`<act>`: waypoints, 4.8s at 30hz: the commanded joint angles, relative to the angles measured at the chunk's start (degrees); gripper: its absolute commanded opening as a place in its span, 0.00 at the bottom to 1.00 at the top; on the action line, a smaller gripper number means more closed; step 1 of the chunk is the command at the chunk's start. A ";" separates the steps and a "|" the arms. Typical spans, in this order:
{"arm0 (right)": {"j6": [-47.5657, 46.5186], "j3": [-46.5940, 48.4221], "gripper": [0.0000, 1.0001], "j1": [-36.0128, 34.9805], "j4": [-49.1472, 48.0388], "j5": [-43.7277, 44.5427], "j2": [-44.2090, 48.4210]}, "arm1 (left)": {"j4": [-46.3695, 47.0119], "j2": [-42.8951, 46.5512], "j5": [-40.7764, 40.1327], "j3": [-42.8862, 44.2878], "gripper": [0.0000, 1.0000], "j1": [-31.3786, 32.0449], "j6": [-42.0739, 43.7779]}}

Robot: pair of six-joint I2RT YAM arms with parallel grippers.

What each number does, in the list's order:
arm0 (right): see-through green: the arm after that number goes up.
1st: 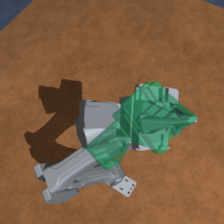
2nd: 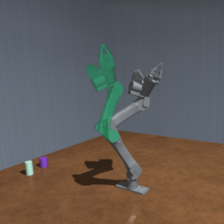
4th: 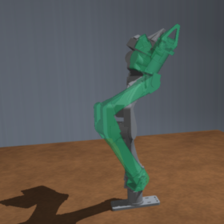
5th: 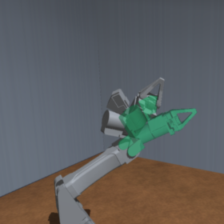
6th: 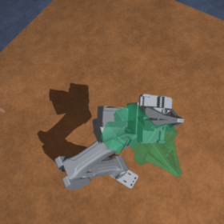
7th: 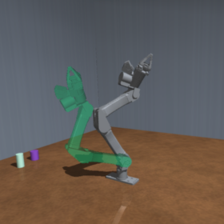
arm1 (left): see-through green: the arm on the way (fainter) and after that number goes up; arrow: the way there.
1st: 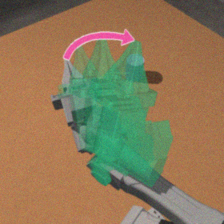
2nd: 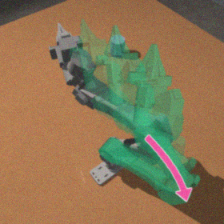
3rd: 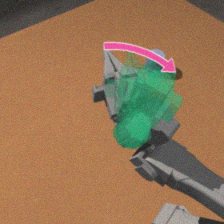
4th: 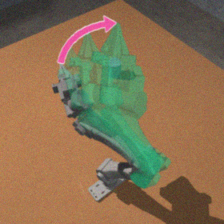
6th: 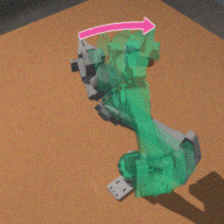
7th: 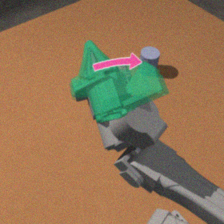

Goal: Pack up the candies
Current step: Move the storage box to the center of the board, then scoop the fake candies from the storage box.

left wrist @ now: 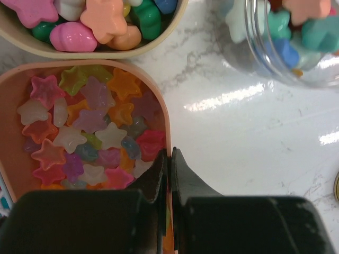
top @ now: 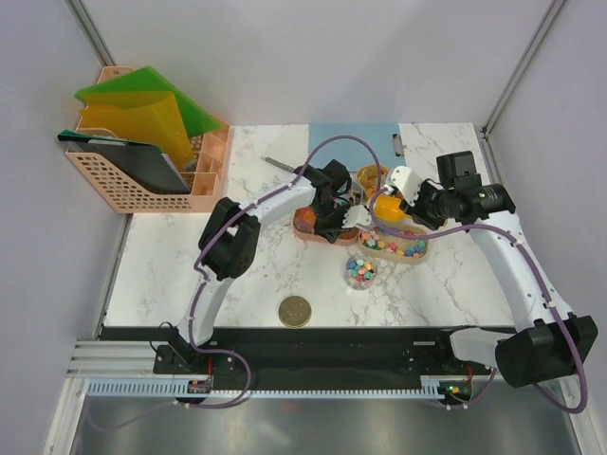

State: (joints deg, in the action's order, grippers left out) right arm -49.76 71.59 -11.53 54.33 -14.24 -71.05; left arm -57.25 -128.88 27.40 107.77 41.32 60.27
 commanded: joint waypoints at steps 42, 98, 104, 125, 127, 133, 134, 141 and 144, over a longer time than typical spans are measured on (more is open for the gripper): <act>-8.17 34.22 0.00 -10.00 26.27 13.88 -29.32 | 21.39 10.94 5.20 -21.64 0.02 -16.97 -21.25; -10.36 32.03 0.00 -16.86 29.17 32.35 -41.98 | 18.49 8.56 16.90 -15.13 0.02 -11.35 -27.74; -11.32 31.25 0.00 -17.65 29.26 30.50 -41.90 | 19.55 8.56 17.25 -15.30 0.02 -11.35 -29.07; -8.61 24.91 0.00 -15.45 24.16 28.04 -41.62 | 26.32 10.14 18.30 -21.37 0.07 -12.14 -34.78; -6.41 26.84 0.00 -15.80 25.30 29.88 -43.11 | 26.32 10.23 18.57 -21.19 0.06 -12.14 -35.22; -0.61 31.33 0.00 -16.94 28.56 32.16 -46.02 | 26.49 11.02 18.92 -21.90 0.06 -12.14 -35.66; -0.26 31.41 0.00 -17.12 28.73 32.52 -46.20 | 26.75 11.02 18.92 -21.98 0.06 -12.14 -35.92; 1.59 32.12 0.00 -18.00 28.64 32.61 -47.16 | 27.37 11.11 18.66 -21.72 0.06 -12.14 -37.06; 2.82 32.56 0.00 -18.70 27.94 31.99 -48.31 | 27.72 11.28 18.92 -21.90 0.06 -12.14 -37.77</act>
State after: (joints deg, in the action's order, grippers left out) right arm -49.87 102.06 -29.17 77.93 16.91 -117.78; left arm -32.58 -120.90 43.35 85.84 28.97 24.84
